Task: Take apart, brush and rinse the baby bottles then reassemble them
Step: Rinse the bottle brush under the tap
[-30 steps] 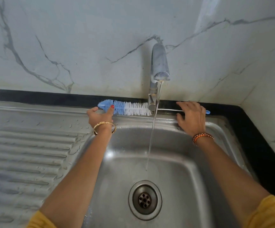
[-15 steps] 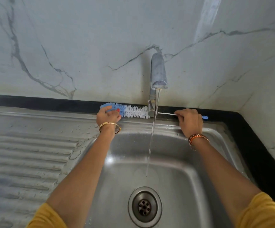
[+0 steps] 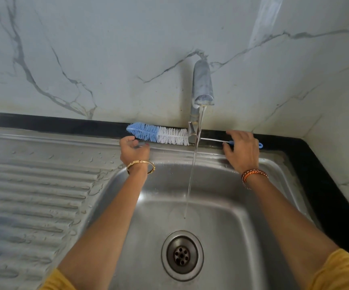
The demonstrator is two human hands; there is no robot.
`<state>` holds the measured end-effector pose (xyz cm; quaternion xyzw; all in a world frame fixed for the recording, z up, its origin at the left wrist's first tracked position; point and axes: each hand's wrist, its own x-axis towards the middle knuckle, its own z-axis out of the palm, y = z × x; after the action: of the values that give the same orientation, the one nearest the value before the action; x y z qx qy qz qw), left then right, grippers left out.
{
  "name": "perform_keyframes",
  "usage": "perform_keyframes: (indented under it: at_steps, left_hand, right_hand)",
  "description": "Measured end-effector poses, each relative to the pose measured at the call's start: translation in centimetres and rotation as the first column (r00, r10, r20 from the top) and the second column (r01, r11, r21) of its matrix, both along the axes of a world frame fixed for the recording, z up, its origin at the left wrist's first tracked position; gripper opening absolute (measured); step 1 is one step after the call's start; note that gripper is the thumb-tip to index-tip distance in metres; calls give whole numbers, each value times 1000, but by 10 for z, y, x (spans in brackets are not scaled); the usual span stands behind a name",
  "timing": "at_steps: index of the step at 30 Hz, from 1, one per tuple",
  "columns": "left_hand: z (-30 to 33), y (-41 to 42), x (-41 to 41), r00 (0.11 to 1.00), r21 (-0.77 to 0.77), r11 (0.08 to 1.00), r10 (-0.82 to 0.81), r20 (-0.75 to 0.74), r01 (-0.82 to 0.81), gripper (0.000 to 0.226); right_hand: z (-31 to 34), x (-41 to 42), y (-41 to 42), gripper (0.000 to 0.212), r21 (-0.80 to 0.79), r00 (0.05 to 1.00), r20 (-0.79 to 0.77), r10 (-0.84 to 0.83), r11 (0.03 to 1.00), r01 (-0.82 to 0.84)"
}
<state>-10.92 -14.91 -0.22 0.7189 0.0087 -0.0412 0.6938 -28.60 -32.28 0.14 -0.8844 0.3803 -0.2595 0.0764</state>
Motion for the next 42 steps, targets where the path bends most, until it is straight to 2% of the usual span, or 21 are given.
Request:
perform_keyframes:
  at_steps: [3, 6, 8, 10, 12, 16, 18, 23, 30, 34, 38, 42]
  left_hand:
    - [1, 1, -17, 999, -7, 999, -31, 26, 31, 41]
    - [1, 4, -40, 989, -64, 990, -130, -65, 126, 31]
    - [1, 6, -52, 960, -132, 966, -240, -146, 222, 27]
    - [4, 8, -64, 914, -185, 933, -344, -217, 307, 27]
    - [9, 11, -75, 863, -220, 902, -422, -277, 370, 25]
    - [8, 17, -90, 781, -234, 852, -522, -342, 467, 24]
    - [4, 20, -94, 770, -228, 849, -528, -358, 476, 23]
    - [-6, 24, -103, 747, -181, 848, -526, -407, 498, 23]
    - [-10, 29, -109, 750, -140, 844, -526, -401, 517, 22]
    - [-13, 35, -113, 789, -86, 853, -511, -342, 515, 31]
    - [-24, 50, -124, 862, -44, 907, -412, -296, 418, 38]
    - [-38, 72, -143, 866, -4, 913, -388, -316, 407, 34]
  right_hand:
    - [11, 6, 8, 30, -12, 994, 109, -9, 1000, 10]
    - [29, 19, 22, 32, 43, 978, 200, 58, 997, -68]
    - [40, 31, 30, 43, 122, 991, 112, 71, 989, -85]
    - [48, 43, 39, 55, 138, 998, -42, 37, 990, -31]
    - [52, 52, 48, 61, 106, 989, -146, 3, 994, 13]
    - [54, 60, 59, 60, -10, 972, -236, 5, 1000, -7]
    - [54, 59, 61, 58, 10, 975, -222, 12, 1000, -10]
    - [49, 59, 59, 56, 175, 992, -125, 16, 985, 6]
    - [32, 54, 60, 55, 448, 998, 58, -12, 894, -16]
    - [25, 32, 68, 33, 486, 996, 85, 5, 873, -46]
    - [6, -2, 90, 10, 603, 961, 241, -136, 797, -38]
    - [-14, -37, 129, 14, 645, 982, 154, -106, 764, -19]
